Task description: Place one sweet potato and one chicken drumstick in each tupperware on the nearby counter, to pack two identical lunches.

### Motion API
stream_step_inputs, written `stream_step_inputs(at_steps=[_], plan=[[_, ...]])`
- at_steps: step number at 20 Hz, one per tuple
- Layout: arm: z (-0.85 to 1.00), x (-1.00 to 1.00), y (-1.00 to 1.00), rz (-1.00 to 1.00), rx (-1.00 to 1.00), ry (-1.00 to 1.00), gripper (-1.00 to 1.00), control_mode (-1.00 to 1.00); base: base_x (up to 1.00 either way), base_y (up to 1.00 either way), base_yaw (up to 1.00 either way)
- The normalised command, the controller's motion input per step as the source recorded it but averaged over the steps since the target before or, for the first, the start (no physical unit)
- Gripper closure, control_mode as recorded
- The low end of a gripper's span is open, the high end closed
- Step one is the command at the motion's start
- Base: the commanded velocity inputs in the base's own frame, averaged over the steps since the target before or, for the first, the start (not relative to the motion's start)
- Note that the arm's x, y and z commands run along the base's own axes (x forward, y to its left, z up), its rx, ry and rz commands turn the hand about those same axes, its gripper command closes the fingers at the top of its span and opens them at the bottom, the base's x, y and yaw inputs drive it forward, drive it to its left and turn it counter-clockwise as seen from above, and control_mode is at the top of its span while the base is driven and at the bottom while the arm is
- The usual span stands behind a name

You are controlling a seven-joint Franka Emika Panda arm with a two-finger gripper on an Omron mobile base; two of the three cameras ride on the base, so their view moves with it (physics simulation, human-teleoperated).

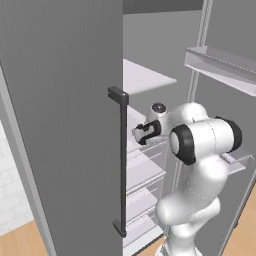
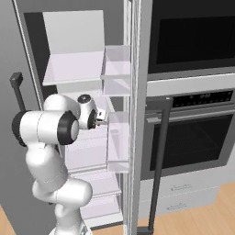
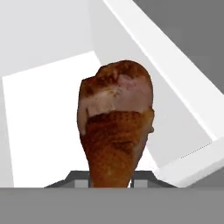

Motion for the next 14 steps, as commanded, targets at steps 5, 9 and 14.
stream_step_inputs(at_steps=[5,9,14], plan=[[0.85,-1.00,0.00,0.00,0.01,-0.15,1.00,-1.00,0.00,0.00,0.00],[1.00,-1.00,0.00,0.00,0.00,-0.01,1.00,-1.00,0.00,0.00,0.00],[1.00,-1.00,0.00,0.00,0.00,0.07,1.00,-1.00,0.00,0.00,0.00]])
